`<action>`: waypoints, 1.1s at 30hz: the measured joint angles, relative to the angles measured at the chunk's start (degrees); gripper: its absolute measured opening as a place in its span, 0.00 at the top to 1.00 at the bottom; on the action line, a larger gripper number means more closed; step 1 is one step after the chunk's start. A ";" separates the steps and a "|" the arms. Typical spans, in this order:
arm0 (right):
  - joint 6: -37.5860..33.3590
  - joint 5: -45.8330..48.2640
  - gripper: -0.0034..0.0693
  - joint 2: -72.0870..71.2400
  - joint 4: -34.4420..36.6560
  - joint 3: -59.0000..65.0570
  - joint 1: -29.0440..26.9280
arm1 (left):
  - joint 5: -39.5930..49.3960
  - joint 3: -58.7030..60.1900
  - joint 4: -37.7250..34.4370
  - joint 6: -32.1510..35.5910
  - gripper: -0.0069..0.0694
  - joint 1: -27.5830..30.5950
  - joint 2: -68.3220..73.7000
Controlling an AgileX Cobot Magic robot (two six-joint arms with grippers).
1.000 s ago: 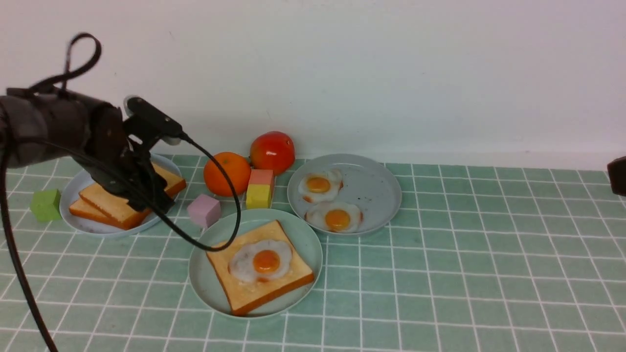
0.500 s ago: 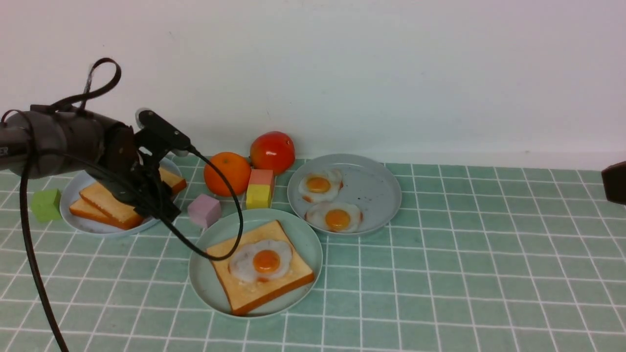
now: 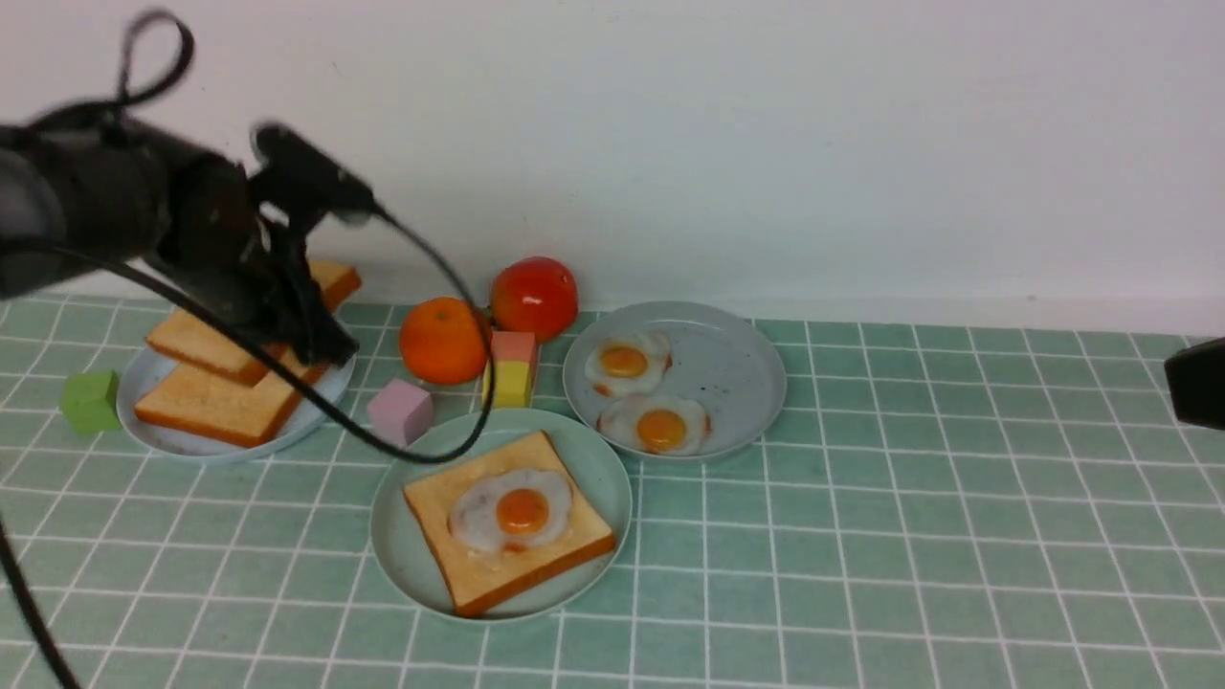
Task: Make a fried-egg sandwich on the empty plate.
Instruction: Use the left arm to place a slice of bread on the fried egg in the middle
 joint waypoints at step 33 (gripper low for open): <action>0.00 5.59 0.91 0.00 3.43 0.00 0.00 | 0.07 9.81 -3.82 0.91 0.65 -23.48 4.23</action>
